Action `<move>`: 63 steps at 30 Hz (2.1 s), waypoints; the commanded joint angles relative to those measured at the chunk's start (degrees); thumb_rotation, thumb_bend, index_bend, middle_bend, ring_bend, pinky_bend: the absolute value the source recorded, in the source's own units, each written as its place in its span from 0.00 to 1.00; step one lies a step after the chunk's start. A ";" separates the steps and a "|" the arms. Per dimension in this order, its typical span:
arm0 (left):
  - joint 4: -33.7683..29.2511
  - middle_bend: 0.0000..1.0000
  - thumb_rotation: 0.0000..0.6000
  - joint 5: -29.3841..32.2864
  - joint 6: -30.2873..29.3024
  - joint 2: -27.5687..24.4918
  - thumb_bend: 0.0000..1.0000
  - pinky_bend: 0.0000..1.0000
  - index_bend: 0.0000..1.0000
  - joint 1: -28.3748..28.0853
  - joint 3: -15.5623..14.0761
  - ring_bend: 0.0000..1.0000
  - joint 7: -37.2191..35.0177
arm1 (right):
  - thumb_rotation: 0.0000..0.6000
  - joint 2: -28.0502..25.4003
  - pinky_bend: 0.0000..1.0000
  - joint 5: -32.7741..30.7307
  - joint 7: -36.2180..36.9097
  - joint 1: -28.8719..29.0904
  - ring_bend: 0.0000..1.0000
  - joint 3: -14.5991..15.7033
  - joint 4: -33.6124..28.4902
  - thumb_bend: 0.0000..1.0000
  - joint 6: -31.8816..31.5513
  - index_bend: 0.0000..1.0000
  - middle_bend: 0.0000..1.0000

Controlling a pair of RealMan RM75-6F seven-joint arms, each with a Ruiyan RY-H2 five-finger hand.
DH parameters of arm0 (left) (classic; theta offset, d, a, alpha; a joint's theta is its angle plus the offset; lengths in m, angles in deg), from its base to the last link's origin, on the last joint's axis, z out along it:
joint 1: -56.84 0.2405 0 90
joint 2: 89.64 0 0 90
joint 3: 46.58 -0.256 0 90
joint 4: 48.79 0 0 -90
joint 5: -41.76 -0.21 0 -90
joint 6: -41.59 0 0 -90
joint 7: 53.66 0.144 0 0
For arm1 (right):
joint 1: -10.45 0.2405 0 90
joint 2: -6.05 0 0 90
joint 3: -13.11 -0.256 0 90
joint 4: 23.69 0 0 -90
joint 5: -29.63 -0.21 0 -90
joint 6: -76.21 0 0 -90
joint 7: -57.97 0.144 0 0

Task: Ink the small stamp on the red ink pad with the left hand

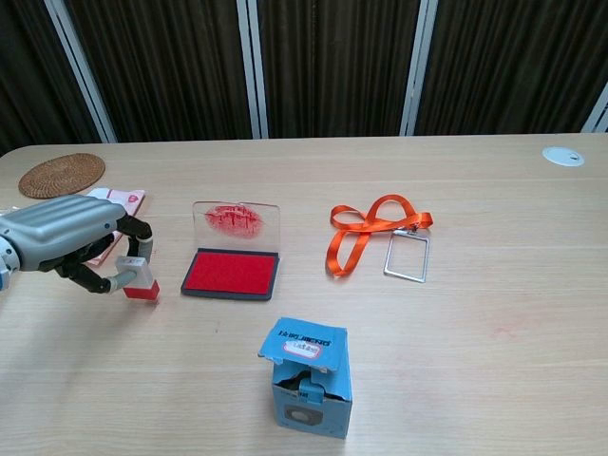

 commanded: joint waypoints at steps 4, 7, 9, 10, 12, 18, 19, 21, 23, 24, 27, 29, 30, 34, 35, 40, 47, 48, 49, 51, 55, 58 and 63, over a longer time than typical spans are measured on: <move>-3.77 0.50 1.00 0.86 -0.37 -1.39 0.43 0.84 0.54 -1.76 2.72 0.80 1.24 | 1.00 -0.13 0.00 -0.37 0.23 0.05 0.00 -0.10 -0.03 0.00 0.28 0.00 0.00; -5.31 0.50 1.00 2.25 0.70 -1.36 0.43 0.84 0.54 -3.25 4.53 0.80 2.29 | 1.00 -0.19 0.00 -0.69 0.28 0.15 0.00 -0.27 0.03 0.00 0.45 0.00 0.00; -5.79 0.50 1.00 3.51 1.83 -1.01 0.43 0.84 0.54 -4.37 5.67 0.80 3.41 | 1.00 -0.19 0.00 -1.00 0.35 0.24 0.00 -0.41 0.14 0.00 0.63 0.00 0.00; -5.91 0.50 1.00 4.73 2.92 -0.45 0.43 0.84 0.54 -5.42 6.66 0.80 4.39 | 1.00 -0.18 0.00 -1.25 0.39 0.31 0.00 -0.52 0.24 0.00 0.78 0.00 0.00; -5.65 0.50 1.00 6.51 4.43 0.44 0.43 0.84 0.54 -6.78 7.79 0.80 5.93 | 1.00 -0.16 0.00 -1.60 0.41 0.45 0.00 -0.70 0.39 0.00 1.02 0.00 0.00; -3.50 0.51 1.00 11.88 8.08 3.85 0.44 0.84 0.55 -10.25 9.73 0.80 10.29 | 1.00 -0.02 0.00 -3.19 0.56 0.95 0.00 -1.21 1.05 0.00 2.30 0.00 0.00; -3.04 0.51 1.00 12.56 8.41 4.42 0.45 0.84 0.55 -10.67 9.74 0.80 10.76 | 1.00 -0.03 0.00 -3.39 0.62 0.99 0.00 -1.22 1.14 0.00 2.51 0.00 0.00; -2.35 0.51 1.00 13.10 8.73 5.24 0.47 0.84 0.55 -11.23 9.60 0.80 11.13 | 1.00 -0.02 0.00 -3.62 0.55 0.99 0.00 -1.20 1.32 0.00 2.68 0.00 0.00; -1.79 0.51 1.00 13.54 8.97 5.84 0.48 0.84 0.55 -11.62 9.56 0.80 11.13 | 1.00 0.04 0.00 -3.76 0.50 0.99 0.00 -1.19 1.42 0.00 2.77 0.00 0.00; -1.26 0.51 1.00 13.81 9.17 6.27 0.48 0.84 0.55 -11.88 9.51 0.80 11.18 | 1.00 0.07 0.00 -3.87 0.45 1.00 0.00 -1.19 1.49 0.00 2.83 0.00 0.00; -0.16 0.51 1.00 14.62 9.69 7.13 0.48 0.84 0.55 -12.40 9.38 0.80 11.16 | 1.00 0.14 0.00 -3.98 0.39 1.04 0.00 -1.22 1.59 0.00 2.92 0.00 0.00; 0.55 0.51 1.00 14.93 9.83 7.66 0.48 0.84 0.55 -12.70 9.18 0.80 11.42 | 1.00 0.18 0.00 -4.14 0.31 1.07 0.00 -1.21 1.70 0.00 3.05 0.00 0.00; 0.83 0.51 1.00 15.12 9.84 7.90 0.48 0.84 0.55 -12.80 9.07 0.80 11.56 | 1.00 0.20 0.00 -4.26 0.32 1.08 0.00 -1.23 1.75 0.00 3.14 0.00 0.00; 1.50 0.51 1.00 15.76 9.75 8.59 0.48 0.84 0.56 -13.01 8.41 0.80 12.10 | 1.00 0.26 0.00 -4.68 0.42 1.18 0.00 -1.33 2.10 0.00 3.48 0.00 0.00; 1.66 0.51 1.00 15.77 9.72 8.75 0.48 0.84 0.56 -13.00 8.21 0.80 12.02 | 1.00 0.28 0.00 -4.72 0.43 1.20 0.00 -1.35 2.16 0.00 3.52 0.00 0.00; 2.97 0.51 1.00 15.63 9.55 9.52 0.48 0.84 0.56 -13.09 7.40 0.80 11.61 | 1.00 0.35 0.00 -4.82 0.46 1.29 0.00 -1.38 2.40 0.00 3.70 0.00 0.00; 5.20 0.52 1.00 14.95 9.06 10.86 0.48 0.84 0.56 -13.28 6.42 0.80 11.47 | 1.00 0.48 0.00 -5.09 0.39 1.47 0.00 -1.42 2.64 0.00 4.12 0.00 0.00; 5.49 0.52 1.00 14.86 9.02 11.08 0.48 0.84 0.56 -13.27 6.31 0.80 11.33 | 1.00 0.49 0.00 -5.13 0.37 1.48 0.00 -1.42 2.65 0.00 4.15 0.00 0.00; 5.72 0.52 1.00 14.79 9.03 11.25 0.48 0.84 0.56 -13.26 6.19 0.80 11.20 | 1.00 0.50 0.00 -5.14 0.35 1.49 0.00 -1.42 2.66 0.00 4.16 0.00 0.00; 6.41 0.52 1.00 14.59 9.01 11.66 0.48 0.84 0.57 -13.27 5.87 0.80 11.18 | 1.00 0.51 0.00 -5.19 0.35 1.51 0.00 -1.45 2.65 0.00 4.19 0.00 0.00; 7.00 0.52 1.00 14.43 8.94 12.12 0.48 0.84 0.57 -13.20 5.56 0.80 10.94 | 1.00 0.47 0.00 -5.22 0.52 1.50 0.00 -1.48 2.70 0.00 4.19 0.00 0.00; 7.19 0.52 1.00 14.22 8.64 12.34 0.48 0.84 0.57 -13.02 5.35 0.80 10.73 | 1.00 0.36 0.00 -5.03 0.78 1.44 0.00 -1.46 2.69 0.00 4.07 0.00 0.00; 6.98 0.52 1.00 14.25 8.36 12.18 0.48 0.84 0.57 -12.92 5.41 0.80 10.74 | 1.00 0.30 0.00 -4.95 0.93 1.40 0.00 -1.44 2.68 0.00 4.02 0.00 0.00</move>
